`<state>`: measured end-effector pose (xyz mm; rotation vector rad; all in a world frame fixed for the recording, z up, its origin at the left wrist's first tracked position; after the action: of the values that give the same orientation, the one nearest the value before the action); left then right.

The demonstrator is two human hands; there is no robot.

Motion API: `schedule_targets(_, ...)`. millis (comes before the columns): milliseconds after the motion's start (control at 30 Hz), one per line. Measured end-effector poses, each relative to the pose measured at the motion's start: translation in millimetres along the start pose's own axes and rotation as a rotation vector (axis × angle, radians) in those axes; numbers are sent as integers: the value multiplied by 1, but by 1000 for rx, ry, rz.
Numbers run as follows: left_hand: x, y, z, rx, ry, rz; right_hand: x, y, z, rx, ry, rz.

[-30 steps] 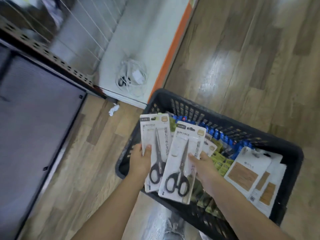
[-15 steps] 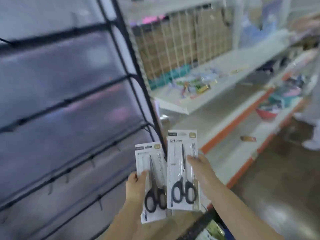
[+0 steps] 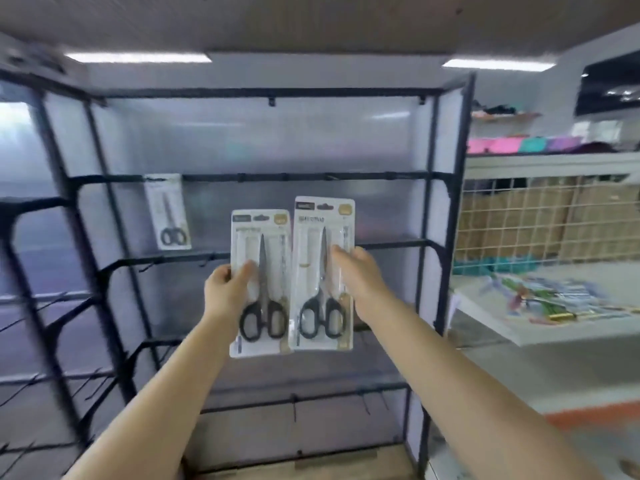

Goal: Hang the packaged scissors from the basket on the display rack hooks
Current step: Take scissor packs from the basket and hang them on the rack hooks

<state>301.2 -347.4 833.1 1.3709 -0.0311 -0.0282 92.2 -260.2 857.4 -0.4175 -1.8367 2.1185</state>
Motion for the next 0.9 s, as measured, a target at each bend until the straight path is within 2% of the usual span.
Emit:
schedule_targets(233, 122, -2, 20, -15, 137, 7, -132, 8, 11, 6, -141, -89)
schedule_targets(467, 215, -34, 50, 8, 187, 49, -237, 60, 16, -41, -166, -126)
schedule_targets(633, 261, -44, 70, 5, 200, 69, -293, 77, 27, -56, -186, -177)
schedule_targets(900, 287, -44, 111, -5, 205, 85, -342, 41, 84, 82, -214, -180)
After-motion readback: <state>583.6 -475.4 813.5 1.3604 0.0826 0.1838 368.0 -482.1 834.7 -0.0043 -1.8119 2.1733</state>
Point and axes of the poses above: each hand's wrist, its own z-axis towards the middle knuckle, its own x-axis out of the back of the hand, y = z × x, the point moved 8 cm from there along z, towards the middle knuckle, and after that the axes turned 6 degrees about -y, right-handed, at the moved point
